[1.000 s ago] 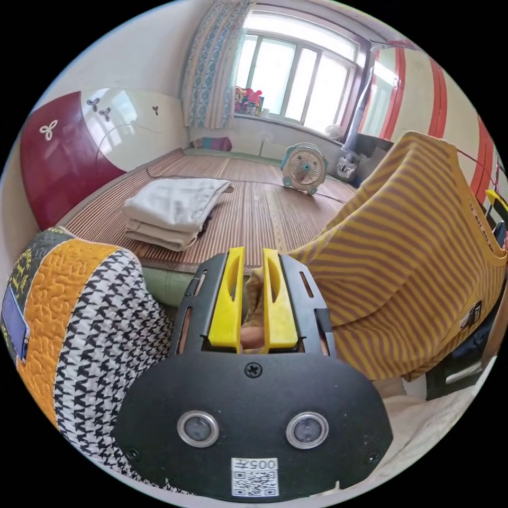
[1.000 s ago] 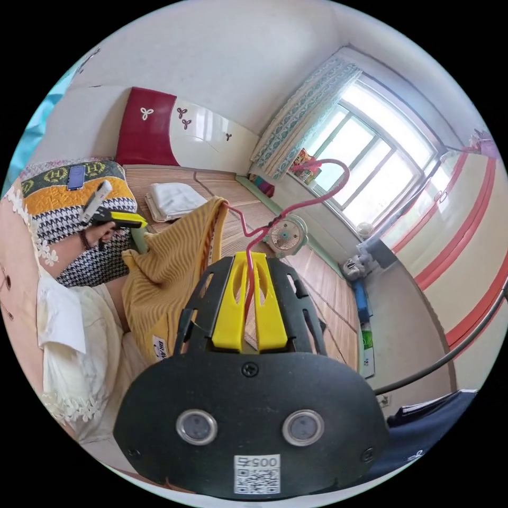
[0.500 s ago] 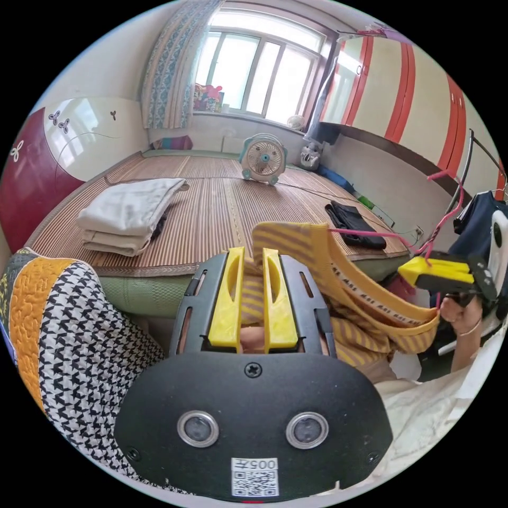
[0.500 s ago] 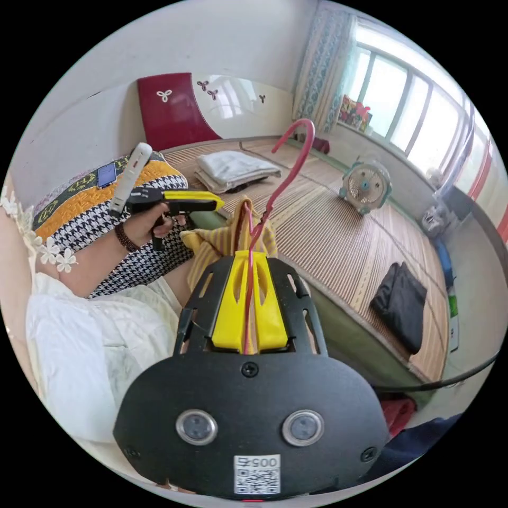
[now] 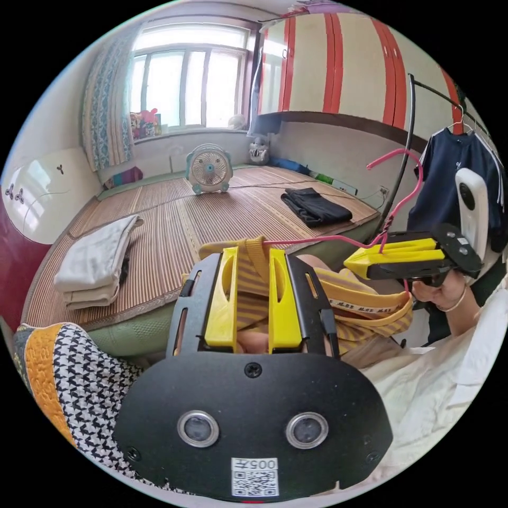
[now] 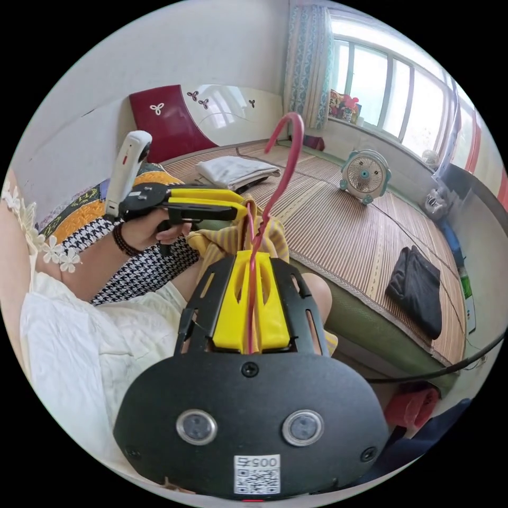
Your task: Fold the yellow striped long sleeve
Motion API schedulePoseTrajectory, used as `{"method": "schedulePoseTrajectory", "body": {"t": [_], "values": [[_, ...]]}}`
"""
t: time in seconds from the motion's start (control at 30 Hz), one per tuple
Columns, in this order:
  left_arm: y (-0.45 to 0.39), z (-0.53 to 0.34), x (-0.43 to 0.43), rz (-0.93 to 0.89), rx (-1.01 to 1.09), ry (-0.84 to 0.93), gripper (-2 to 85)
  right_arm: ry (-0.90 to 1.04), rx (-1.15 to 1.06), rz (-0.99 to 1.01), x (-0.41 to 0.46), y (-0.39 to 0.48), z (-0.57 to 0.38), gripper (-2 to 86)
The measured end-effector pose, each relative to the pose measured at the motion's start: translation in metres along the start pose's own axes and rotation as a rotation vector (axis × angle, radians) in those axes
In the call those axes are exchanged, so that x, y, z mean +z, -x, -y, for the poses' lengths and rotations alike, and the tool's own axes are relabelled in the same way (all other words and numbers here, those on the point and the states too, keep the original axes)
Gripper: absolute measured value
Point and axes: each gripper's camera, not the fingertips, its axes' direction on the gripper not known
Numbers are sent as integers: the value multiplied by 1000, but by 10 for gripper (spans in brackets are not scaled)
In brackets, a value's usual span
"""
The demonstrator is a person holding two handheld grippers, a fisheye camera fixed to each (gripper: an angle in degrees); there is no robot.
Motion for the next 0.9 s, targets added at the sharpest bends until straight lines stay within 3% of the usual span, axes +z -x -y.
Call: {"method": "schedulePoseTrajectory", "body": {"t": [0.23,0.57,0.9], "values": [[-35,-3,0,141,95,2,73,-54,-8,-6,-15,-1,-11,-11],[-38,-9,-25,266,34,-146,8,-119,-43,89,-43,-12,-28,-14],[-14,6,-22,255,-80,-204,-1,-115,-16,154,-66,-27,-49,-15]]}}
